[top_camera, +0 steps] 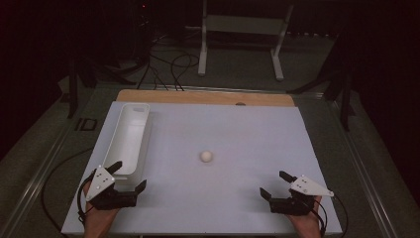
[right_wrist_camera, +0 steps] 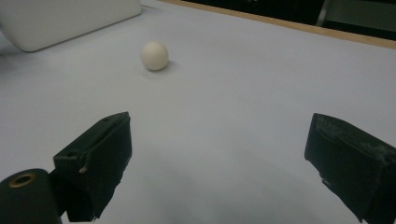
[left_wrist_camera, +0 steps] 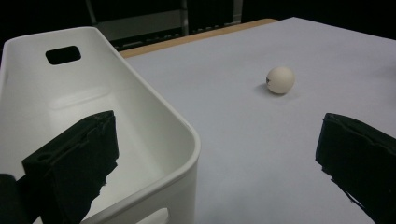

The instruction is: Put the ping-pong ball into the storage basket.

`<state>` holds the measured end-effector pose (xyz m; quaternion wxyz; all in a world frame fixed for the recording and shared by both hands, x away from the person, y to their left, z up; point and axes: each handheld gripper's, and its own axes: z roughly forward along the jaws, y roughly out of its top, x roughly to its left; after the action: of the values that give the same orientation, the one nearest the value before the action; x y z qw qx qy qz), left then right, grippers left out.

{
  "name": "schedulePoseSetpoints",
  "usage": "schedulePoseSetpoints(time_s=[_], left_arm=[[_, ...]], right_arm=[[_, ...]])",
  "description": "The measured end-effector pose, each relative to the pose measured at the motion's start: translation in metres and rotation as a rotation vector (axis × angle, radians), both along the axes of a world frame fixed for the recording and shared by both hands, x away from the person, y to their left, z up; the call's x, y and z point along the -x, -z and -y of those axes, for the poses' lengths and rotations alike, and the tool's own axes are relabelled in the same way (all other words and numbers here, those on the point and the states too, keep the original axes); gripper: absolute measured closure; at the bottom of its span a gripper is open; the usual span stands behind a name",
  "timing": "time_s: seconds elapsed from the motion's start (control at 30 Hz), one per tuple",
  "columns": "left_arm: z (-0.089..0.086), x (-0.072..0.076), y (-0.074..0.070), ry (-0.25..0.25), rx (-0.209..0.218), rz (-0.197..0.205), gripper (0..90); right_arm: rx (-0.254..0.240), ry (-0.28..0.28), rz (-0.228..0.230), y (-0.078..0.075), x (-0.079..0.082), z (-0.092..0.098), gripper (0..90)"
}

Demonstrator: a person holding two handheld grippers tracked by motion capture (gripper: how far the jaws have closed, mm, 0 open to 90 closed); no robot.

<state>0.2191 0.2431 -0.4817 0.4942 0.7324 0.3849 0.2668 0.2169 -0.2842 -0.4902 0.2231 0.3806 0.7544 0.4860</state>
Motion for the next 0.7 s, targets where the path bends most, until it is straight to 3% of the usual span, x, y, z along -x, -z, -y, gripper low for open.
schedulePoseSetpoints(time_s=[0.2, 0.7], left_arm=[[-0.001, 0.001, 0.000, -0.003, 0.006, 0.002, 0.0], [0.003, 0.000, 0.001, 0.005, -0.006, -0.008, 0.0]], right_arm=[[-0.010, 0.007, -0.025, -0.005, -0.002, 0.000, 7.0], [-0.003, -0.021, -0.025, -0.022, -0.009, -0.013, 7.0]])
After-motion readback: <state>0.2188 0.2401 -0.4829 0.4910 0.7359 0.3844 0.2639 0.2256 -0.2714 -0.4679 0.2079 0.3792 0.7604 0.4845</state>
